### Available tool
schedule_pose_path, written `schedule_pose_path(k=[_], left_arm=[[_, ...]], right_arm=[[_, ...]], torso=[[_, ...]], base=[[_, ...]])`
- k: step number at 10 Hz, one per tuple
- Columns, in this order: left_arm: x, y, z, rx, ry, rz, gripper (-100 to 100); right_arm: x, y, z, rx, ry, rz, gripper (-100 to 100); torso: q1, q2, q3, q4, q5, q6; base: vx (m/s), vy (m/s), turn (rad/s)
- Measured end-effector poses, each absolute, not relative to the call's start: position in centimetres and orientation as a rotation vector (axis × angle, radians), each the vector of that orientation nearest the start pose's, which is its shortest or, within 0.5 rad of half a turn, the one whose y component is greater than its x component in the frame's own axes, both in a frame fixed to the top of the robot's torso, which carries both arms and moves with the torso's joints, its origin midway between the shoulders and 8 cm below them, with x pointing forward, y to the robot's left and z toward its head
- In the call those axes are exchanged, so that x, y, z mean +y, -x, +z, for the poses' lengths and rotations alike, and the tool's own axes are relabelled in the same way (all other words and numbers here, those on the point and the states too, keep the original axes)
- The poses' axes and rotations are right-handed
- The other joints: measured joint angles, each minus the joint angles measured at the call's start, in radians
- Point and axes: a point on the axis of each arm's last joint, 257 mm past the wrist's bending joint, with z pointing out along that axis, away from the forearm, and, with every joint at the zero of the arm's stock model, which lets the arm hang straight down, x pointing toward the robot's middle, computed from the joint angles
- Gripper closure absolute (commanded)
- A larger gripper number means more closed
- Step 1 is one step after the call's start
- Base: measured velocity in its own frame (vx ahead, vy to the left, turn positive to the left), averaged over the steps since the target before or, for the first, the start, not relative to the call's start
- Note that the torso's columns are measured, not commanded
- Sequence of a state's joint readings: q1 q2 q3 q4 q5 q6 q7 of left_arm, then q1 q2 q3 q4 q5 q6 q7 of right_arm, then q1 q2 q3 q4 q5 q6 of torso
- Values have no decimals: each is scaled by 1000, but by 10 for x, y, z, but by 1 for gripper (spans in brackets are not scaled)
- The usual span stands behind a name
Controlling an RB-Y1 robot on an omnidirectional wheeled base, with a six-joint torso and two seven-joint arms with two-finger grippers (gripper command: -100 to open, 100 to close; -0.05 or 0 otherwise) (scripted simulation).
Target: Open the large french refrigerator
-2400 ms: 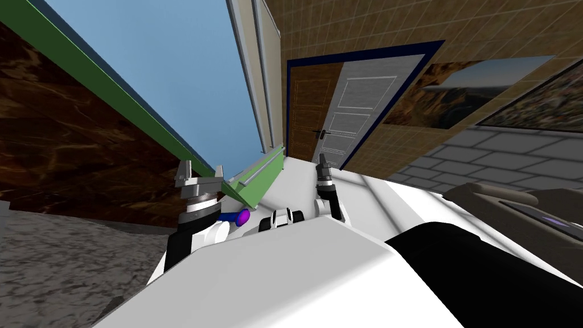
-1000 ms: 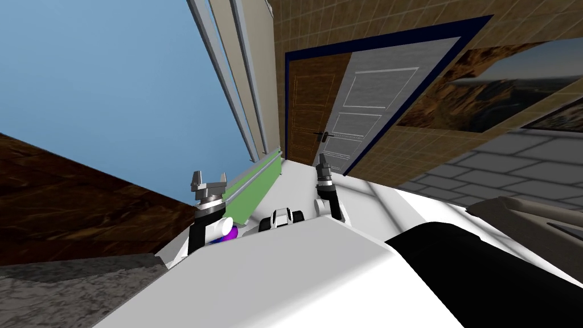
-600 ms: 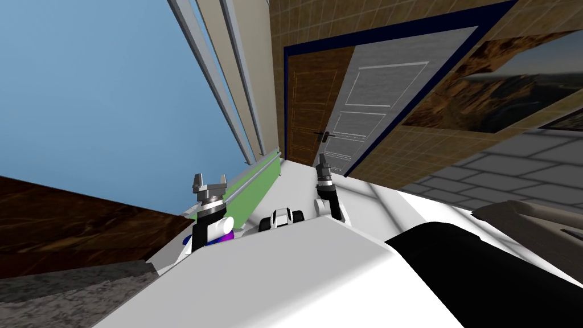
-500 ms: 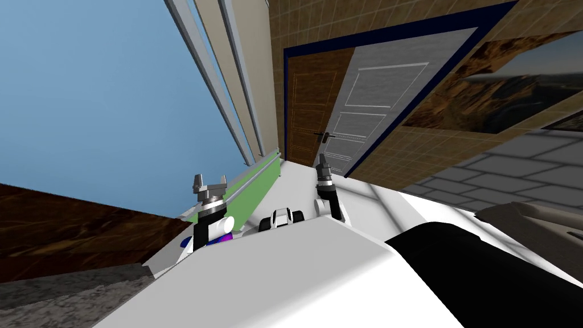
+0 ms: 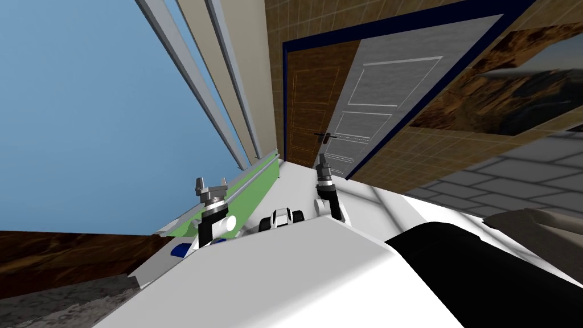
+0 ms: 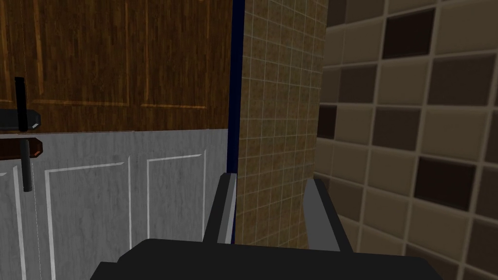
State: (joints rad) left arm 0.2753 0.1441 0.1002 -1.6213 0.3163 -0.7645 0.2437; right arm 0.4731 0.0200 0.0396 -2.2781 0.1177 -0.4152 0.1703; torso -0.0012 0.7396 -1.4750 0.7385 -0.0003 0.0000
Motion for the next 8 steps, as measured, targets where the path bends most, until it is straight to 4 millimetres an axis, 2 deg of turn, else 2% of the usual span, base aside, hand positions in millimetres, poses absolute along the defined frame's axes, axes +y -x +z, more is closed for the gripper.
schedule_pose_path(k=[8], left_arm=[[413, -405, -187, 377, 1131, -1481, -100]], right_arm=[[-255, -364, 15, 747, -581, 1102, 0]], torso=[[2, 0, 0, 0, 1, 0]], base=[[132, -80, 14]])
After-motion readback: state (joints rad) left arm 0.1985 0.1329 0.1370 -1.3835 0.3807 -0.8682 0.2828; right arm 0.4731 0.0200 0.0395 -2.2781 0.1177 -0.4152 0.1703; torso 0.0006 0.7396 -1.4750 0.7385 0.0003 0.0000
